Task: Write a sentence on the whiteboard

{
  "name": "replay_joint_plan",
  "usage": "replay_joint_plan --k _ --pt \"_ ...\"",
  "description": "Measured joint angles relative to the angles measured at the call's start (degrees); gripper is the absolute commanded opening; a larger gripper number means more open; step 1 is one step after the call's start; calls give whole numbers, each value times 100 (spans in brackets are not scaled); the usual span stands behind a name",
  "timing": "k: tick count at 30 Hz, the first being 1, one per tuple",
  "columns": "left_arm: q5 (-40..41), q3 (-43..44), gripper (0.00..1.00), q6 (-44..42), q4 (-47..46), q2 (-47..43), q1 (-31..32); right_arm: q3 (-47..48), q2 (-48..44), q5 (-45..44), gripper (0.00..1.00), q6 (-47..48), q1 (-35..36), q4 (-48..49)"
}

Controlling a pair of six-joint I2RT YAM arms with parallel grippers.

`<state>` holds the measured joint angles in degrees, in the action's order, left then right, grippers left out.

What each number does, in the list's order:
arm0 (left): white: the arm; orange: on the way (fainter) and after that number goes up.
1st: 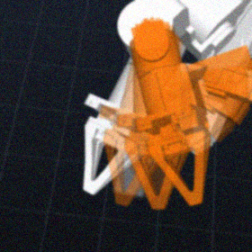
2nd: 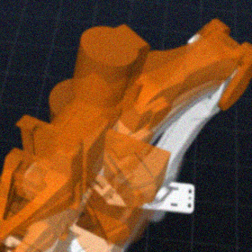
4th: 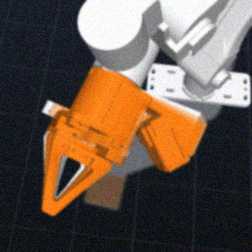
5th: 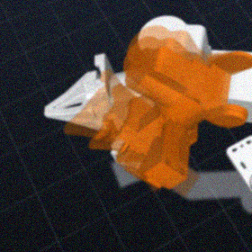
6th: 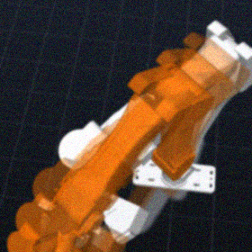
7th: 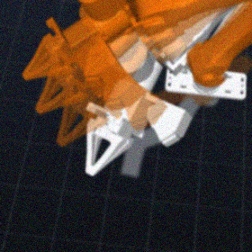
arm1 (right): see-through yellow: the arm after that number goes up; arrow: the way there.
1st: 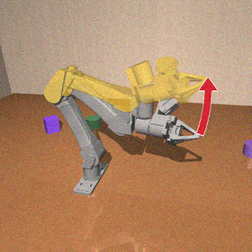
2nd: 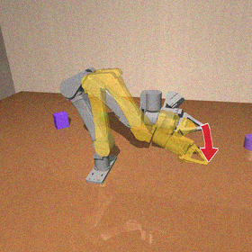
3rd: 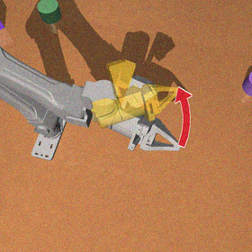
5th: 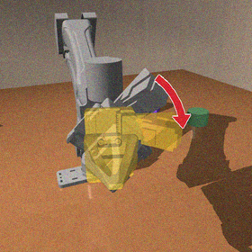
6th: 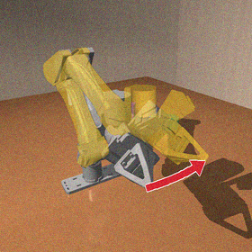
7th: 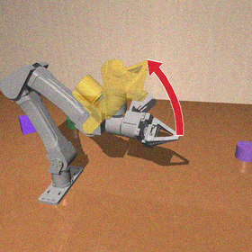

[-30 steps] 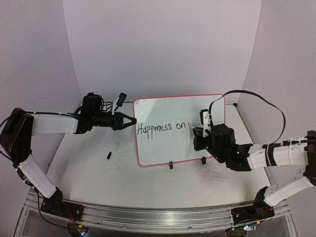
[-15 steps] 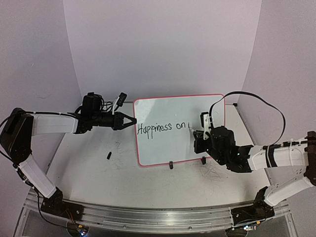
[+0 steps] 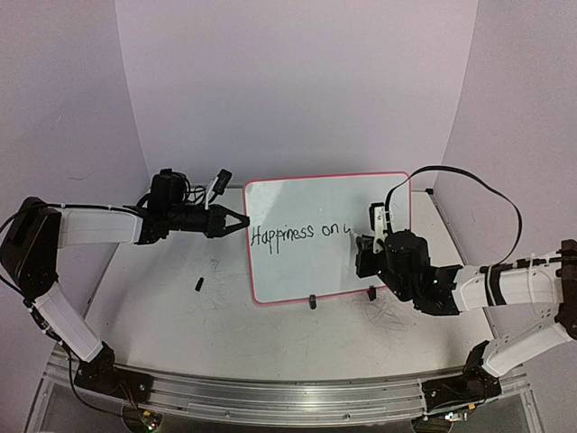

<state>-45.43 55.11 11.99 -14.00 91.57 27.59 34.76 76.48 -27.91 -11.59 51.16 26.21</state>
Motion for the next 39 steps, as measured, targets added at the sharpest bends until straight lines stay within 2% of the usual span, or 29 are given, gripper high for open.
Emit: replay_joint_plan --k 21,39 --pt "2 0 0 -2 4 -2 0 162 110 -102 0 194 -68 215" --pt "0 0 0 -2 7 -2 2 -30 -54 99 0 -97 -68 -106"
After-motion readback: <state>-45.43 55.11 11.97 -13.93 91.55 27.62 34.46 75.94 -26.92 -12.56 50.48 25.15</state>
